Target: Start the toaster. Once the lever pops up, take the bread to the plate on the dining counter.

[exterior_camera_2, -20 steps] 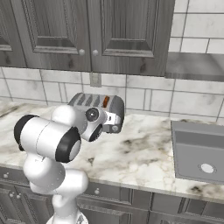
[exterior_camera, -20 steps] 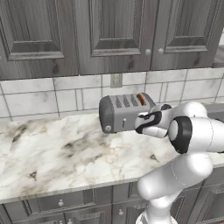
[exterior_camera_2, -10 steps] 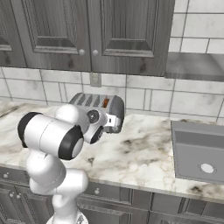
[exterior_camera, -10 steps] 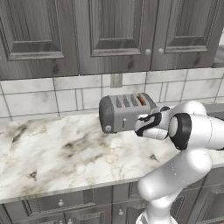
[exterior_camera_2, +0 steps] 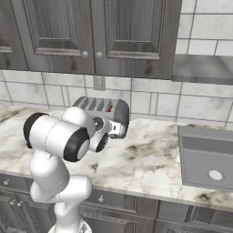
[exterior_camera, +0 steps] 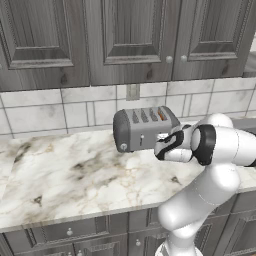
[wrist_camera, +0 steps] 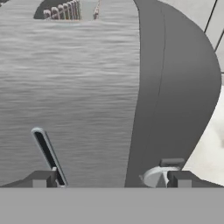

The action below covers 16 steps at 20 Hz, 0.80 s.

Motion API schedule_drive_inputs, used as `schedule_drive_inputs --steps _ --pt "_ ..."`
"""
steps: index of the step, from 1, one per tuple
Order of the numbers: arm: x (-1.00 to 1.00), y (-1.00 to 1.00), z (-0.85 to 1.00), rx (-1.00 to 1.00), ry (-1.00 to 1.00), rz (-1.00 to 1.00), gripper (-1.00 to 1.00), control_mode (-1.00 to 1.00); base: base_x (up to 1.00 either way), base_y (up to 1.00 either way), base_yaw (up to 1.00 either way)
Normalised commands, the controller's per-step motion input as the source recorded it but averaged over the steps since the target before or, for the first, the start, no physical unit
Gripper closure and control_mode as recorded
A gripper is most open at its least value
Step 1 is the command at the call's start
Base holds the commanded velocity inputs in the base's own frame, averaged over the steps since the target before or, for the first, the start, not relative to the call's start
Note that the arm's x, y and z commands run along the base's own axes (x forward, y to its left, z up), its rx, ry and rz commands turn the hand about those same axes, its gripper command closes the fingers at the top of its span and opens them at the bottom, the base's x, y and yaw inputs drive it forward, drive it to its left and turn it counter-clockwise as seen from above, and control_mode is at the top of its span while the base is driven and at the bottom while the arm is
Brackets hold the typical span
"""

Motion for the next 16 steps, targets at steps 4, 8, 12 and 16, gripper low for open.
schedule_drive_inputs --steps 4,8,12,16 --pt "0.0 0.0 -0.18 0.0 0.0 0.0 -1.0 -1.0 0.0 0.0 0.0" --pt "0.0 0.0 -0.15 0.0 0.0 0.0 -1.0 -1.0 0.0 0.0 0.0" --pt "0.0 0.0 -0.12 0.0 0.0 0.0 -1.0 -1.0 0.0 0.0 0.0" --pt "0.0 0.0 -0.12 0.0 0.0 0.0 -1.0 -1.0 0.0 0.0 0.0"
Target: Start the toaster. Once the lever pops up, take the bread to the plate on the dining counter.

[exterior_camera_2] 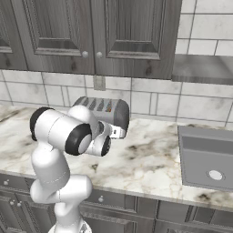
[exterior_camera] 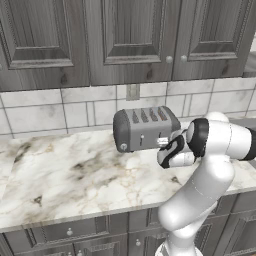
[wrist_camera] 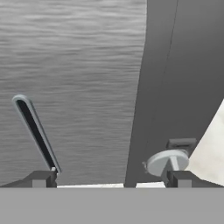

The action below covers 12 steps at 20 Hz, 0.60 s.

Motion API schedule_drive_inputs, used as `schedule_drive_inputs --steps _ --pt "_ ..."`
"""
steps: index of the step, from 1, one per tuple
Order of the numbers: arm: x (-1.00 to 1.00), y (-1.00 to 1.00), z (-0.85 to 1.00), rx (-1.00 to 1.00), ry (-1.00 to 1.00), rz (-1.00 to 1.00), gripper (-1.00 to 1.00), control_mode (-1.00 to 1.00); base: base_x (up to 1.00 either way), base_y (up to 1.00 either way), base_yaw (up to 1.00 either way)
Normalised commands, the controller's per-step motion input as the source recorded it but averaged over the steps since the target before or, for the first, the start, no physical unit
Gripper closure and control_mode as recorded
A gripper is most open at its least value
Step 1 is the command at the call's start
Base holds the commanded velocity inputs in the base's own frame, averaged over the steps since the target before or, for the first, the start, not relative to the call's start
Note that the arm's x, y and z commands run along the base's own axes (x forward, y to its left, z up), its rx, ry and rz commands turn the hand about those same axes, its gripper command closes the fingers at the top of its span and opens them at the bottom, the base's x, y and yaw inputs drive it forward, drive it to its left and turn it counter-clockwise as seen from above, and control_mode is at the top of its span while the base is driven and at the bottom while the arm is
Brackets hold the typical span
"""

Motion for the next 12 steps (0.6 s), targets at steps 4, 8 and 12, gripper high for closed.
schedule_drive_inputs --steps 4,8,12 --pt "0.0 0.0 -0.05 0.0 0.0 0.0 -1.0 -1.0 0.0 0.0 0.0" --pt "0.0 0.0 0.0 0.0 0.0 0.0 -1.0 -1.0 0.0 0.0 0.0" --pt "-0.01 0.0 0.04 0.0 0.0 0.0 -1.0 -1.0 0.0 0.0 0.0"
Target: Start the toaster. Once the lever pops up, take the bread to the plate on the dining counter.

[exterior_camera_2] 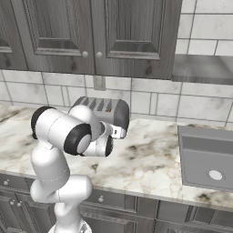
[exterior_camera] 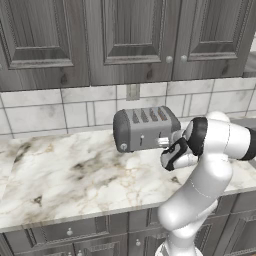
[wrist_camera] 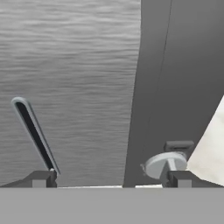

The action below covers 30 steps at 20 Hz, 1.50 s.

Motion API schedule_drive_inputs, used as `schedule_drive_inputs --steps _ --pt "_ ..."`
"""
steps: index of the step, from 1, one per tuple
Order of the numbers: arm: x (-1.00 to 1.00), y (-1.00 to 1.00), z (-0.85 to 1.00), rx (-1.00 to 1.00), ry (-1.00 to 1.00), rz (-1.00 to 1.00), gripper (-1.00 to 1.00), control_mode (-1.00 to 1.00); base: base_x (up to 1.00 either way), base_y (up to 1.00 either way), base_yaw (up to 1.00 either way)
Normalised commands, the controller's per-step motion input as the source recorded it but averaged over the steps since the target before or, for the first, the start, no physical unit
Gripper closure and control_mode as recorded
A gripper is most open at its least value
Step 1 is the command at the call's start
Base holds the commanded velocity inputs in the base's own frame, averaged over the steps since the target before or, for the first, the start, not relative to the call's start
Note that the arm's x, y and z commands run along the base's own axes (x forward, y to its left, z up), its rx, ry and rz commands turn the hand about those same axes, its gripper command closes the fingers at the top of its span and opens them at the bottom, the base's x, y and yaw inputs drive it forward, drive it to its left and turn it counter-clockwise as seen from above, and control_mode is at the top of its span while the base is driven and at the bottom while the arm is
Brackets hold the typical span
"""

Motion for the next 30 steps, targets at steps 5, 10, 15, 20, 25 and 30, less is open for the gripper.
schedule_drive_inputs --steps 5,10,15,20,25,30 --pt "-0.07 0.0 0.2 0.0 -0.02 0.0 -1.0 -1.0 0.0 0.0 0.0" --pt "-0.19 0.0 0.24 0.0 0.0 0.0 -1.0 -1.0 0.0 0.0 0.0" --pt "-0.06 0.0 0.23 0.0 0.0 0.0 -1.0 -1.0 0.0 0.0 0.0" --pt "0.0 0.0 0.29 0.0 -0.01 0.0 -1.0 -1.0 0.0 0.0 0.0" --pt "0.0 0.0 0.29 0.0 -0.02 0.0 -1.0 -1.0 0.0 0.0 0.0" --pt "-0.17 0.01 0.28 -0.01 -0.07 0.0 -1.0 -1.0 0.0 0.0 0.0"
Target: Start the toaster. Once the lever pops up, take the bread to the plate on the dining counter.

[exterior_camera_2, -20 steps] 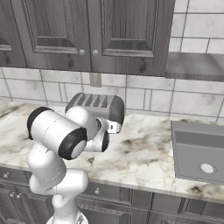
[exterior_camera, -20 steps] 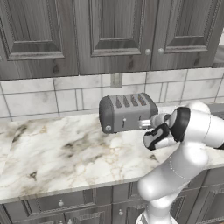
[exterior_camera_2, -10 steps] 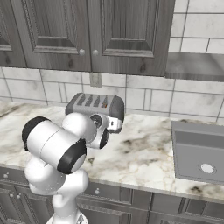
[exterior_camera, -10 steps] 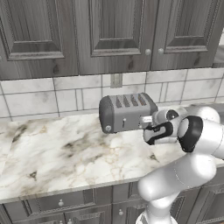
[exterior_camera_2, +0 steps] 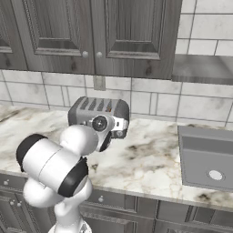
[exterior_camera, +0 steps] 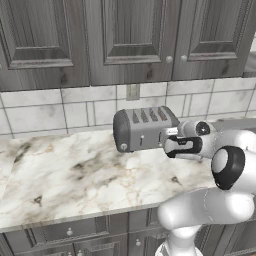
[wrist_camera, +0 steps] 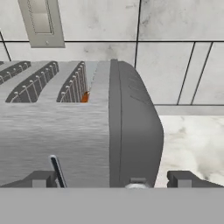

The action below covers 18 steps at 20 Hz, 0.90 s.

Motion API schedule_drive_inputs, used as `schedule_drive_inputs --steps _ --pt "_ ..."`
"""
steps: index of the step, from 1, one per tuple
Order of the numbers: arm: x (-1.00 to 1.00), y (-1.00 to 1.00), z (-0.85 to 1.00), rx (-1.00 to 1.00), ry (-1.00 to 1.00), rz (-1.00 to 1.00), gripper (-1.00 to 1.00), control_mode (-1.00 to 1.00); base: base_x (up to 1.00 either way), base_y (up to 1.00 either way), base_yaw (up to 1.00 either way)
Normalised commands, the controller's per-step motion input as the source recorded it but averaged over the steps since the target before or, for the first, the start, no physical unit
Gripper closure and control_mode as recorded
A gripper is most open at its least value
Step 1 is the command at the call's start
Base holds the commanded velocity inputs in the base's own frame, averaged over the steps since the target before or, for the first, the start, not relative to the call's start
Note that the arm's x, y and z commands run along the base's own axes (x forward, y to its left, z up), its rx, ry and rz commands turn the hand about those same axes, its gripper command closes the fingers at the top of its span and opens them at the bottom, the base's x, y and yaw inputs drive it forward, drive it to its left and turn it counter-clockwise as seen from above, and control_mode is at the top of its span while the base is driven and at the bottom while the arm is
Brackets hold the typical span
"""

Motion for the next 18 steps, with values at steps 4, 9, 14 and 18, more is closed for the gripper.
schedule_drive_inputs --steps 4,9,14,18 --pt "-0.11 0.07 0.31 0.0 -0.06 0.0 -1.0 -1.0 0.0 0.0 0.0" --pt "-0.03 0.13 0.34 0.0 -0.03 0.0 -1.0 -1.0 0.0 0.0 0.0" --pt "0.0 0.08 0.31 0.0 0.0 0.0 -1.0 -1.0 0.0 0.0 0.0" --pt "0.0 0.07 0.25 0.0 0.0 0.0 -1.0 -1.0 0.0 0.0 0.0"
